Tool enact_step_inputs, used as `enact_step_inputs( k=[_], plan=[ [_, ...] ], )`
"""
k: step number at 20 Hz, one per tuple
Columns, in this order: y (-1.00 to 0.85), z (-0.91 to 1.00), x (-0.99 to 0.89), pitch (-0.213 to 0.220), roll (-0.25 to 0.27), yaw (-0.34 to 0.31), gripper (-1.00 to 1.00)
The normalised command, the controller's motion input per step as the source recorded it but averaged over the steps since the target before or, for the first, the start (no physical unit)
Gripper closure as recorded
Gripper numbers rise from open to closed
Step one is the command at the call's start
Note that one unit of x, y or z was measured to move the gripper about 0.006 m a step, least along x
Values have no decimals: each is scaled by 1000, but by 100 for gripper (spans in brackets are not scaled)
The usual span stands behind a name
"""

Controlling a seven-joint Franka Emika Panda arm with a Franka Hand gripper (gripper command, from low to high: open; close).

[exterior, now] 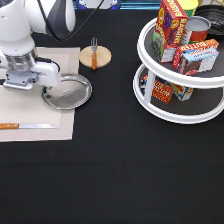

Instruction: Arrange plate and fork

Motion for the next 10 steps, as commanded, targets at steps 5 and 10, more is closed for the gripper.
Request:
enact_step_inputs(
  k=[5, 10],
  plan=[
    [-780, 234, 370, 101, 0, 18, -100],
    [-786, 203, 414, 79, 14, 33, -100]
  ],
)
